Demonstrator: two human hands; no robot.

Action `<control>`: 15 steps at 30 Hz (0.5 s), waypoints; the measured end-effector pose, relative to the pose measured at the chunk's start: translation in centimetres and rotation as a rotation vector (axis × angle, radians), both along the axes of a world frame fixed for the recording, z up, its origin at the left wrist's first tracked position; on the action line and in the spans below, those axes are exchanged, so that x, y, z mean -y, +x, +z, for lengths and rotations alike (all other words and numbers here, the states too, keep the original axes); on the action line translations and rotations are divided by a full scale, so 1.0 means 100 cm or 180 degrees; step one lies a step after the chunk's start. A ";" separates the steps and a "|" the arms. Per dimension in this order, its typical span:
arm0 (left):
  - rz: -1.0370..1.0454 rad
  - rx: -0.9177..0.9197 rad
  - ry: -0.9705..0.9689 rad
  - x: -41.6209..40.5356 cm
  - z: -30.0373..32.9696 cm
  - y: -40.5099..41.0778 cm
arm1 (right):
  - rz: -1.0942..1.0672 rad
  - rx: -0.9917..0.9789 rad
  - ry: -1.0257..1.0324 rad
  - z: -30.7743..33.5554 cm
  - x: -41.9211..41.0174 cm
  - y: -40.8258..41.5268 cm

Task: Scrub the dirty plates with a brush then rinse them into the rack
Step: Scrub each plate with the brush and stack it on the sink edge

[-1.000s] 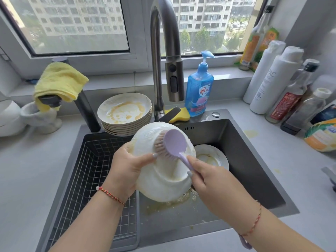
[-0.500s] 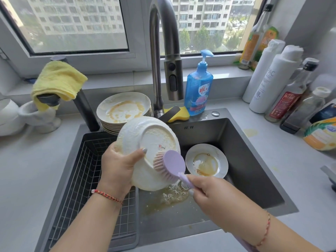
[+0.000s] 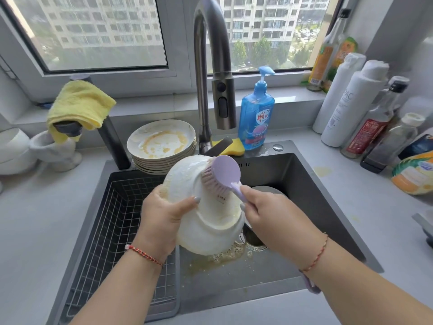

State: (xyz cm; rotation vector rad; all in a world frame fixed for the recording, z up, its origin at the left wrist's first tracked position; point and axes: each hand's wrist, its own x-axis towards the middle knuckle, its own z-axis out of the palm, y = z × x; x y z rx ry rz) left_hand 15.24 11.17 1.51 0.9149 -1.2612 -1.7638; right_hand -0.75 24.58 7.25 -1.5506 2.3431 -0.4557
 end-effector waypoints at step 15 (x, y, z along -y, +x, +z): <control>0.0172 -0.0284 -0.0114 0.014 0.004 0.012 | 0.0068 0.0530 0.0348 -0.001 -0.044 0.020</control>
